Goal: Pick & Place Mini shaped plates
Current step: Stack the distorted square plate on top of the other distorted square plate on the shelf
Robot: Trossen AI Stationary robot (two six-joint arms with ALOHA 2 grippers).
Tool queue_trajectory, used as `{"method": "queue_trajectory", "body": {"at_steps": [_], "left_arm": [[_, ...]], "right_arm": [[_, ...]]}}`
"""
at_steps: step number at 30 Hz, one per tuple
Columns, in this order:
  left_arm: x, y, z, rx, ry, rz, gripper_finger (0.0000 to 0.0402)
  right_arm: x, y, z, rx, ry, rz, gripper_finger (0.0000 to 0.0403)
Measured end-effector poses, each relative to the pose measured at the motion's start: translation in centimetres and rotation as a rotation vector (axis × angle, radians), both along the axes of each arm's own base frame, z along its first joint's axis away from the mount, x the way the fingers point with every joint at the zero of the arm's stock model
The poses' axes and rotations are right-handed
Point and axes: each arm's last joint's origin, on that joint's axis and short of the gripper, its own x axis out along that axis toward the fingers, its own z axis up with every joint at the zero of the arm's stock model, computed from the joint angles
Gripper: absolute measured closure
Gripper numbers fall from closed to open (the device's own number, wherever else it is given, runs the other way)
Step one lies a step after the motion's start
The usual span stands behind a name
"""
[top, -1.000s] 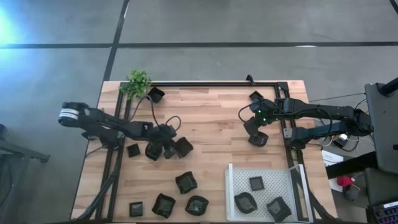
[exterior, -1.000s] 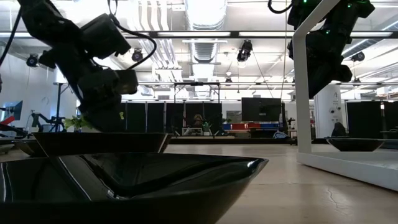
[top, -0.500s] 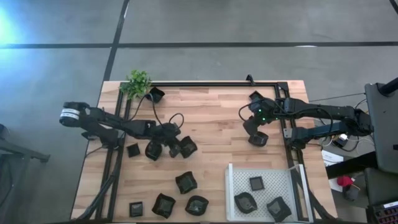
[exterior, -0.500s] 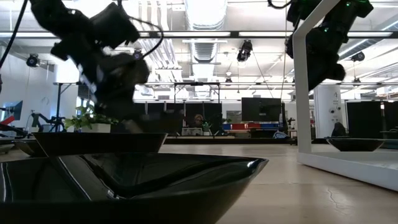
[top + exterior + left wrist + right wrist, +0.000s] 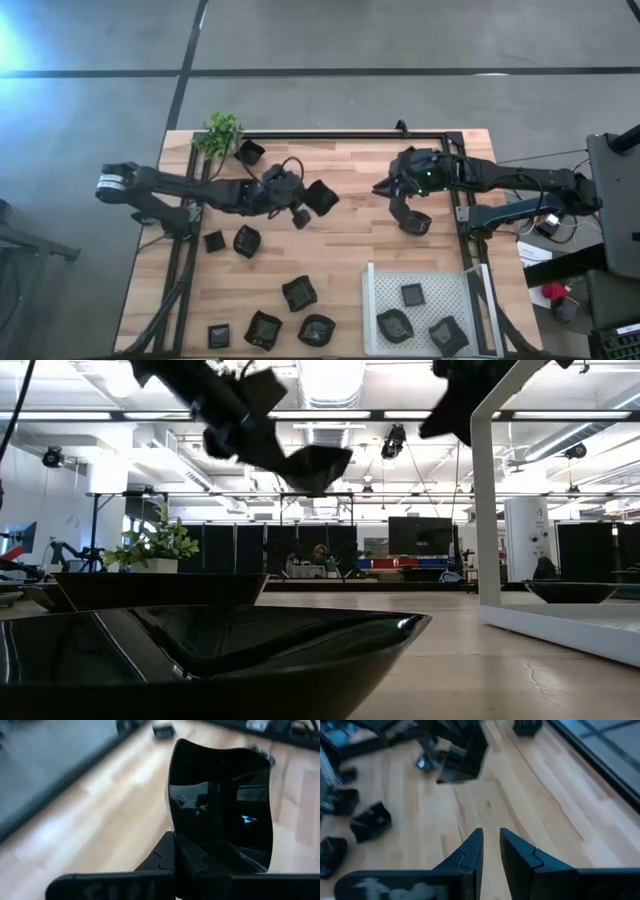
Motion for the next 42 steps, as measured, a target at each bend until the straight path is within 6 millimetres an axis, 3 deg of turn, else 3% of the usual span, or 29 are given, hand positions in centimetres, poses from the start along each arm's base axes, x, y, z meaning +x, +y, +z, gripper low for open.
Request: {"method": "queue_trajectory", "body": {"at_steps": [7,18,29,42], "left_arm": [[0.5,0.2,1.8,0.116,-0.011,0.042,0.0401],[2.8,0.5,1.5,0.225,-0.01,0.131,0.0401],[5.5,0.7,2.3,0.351,0.05,0.14,0.0401],[5.8,0.6,2.3,0.348,0.046,0.14,0.0401]], "right_arm": [[0.4,0.0,0.6,-0.09,-0.064,0.046,0.0332],[2.1,-0.4,1.1,-0.182,-0.18,0.072,0.0286],[4.1,-1.0,-0.4,-0.272,-0.134,0.01,0.0298],[4.0,-1.1,-0.4,-0.284,-0.126,-0.028,0.0318]]}}
